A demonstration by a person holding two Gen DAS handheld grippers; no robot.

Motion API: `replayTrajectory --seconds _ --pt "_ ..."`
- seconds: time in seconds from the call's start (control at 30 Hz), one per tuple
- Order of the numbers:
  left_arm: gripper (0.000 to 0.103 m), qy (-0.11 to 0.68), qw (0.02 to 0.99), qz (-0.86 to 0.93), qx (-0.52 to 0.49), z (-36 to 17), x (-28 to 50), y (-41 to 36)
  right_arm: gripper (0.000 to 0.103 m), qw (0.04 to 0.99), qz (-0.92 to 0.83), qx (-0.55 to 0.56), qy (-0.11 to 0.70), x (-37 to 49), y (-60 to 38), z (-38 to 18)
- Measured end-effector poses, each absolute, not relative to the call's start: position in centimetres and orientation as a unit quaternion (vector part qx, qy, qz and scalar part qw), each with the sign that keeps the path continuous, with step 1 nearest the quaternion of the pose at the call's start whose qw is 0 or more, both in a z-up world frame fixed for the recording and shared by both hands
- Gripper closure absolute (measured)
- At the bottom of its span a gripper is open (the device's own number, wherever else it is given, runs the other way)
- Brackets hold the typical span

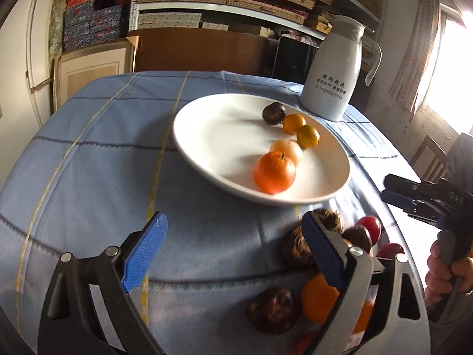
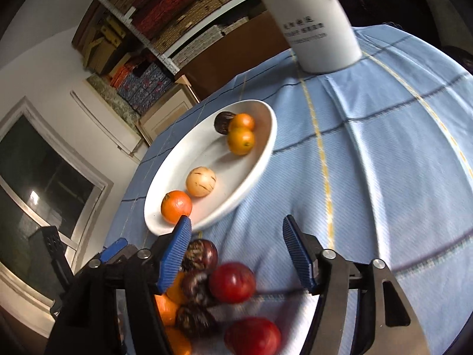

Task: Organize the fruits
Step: 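Grasp another dark brown fruit with the left gripper while the right gripper grasps a red apple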

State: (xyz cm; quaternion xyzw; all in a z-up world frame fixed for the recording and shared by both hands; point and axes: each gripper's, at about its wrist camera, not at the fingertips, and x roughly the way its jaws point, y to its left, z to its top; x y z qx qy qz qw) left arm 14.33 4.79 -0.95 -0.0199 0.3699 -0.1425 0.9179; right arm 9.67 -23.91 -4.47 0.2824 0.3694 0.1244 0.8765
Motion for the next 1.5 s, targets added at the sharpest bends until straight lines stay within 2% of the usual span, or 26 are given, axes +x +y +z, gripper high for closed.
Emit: replayTrajectory --seconds 0.53,0.87,0.97,1.1,1.3,1.33,1.37,1.4,1.5 --pt "0.008 0.410 0.898 -0.159 -0.018 -2.7 9.1 6.1 0.034 0.877 0.126 0.287 0.364 2.6 -25.0 -5.7" --pt "0.004 0.443 0.879 -0.179 0.007 -3.8 9.9 4.6 0.031 0.878 0.137 0.274 0.369 1.4 -24.6 -5.7" --pt "0.004 0.431 0.891 -0.134 0.047 -3.7 10.7 4.7 0.031 0.879 0.138 0.263 0.373 1.4 -24.2 -5.8" --pt "0.004 0.435 0.889 -0.137 0.035 -3.7 11.3 5.4 0.031 0.880 0.142 0.251 0.378 1.2 -23.8 -5.9" --pt "0.006 0.424 0.888 -0.143 0.107 -3.8 10.7 2.9 0.031 0.881 0.148 0.217 0.392 0.9 -22.6 -6.0" --pt "0.011 0.427 0.887 -0.145 0.101 -3.8 10.8 3.1 0.031 0.881 0.148 0.218 0.393 0.9 -22.6 -6.0" --pt "0.026 0.431 0.885 -0.147 0.094 -3.9 11.0 3.3 0.031 0.880 0.148 0.220 0.395 0.9 -22.7 -6.1" --pt "0.034 0.438 0.883 -0.148 0.086 -4.1 11.3 3.5 0.032 0.877 0.149 0.222 0.399 1.0 -22.7 -6.3" --pt "0.039 0.438 0.885 -0.141 0.078 -4.0 11.4 4.0 0.034 0.873 0.154 0.222 0.406 1.2 -22.5 -6.5"
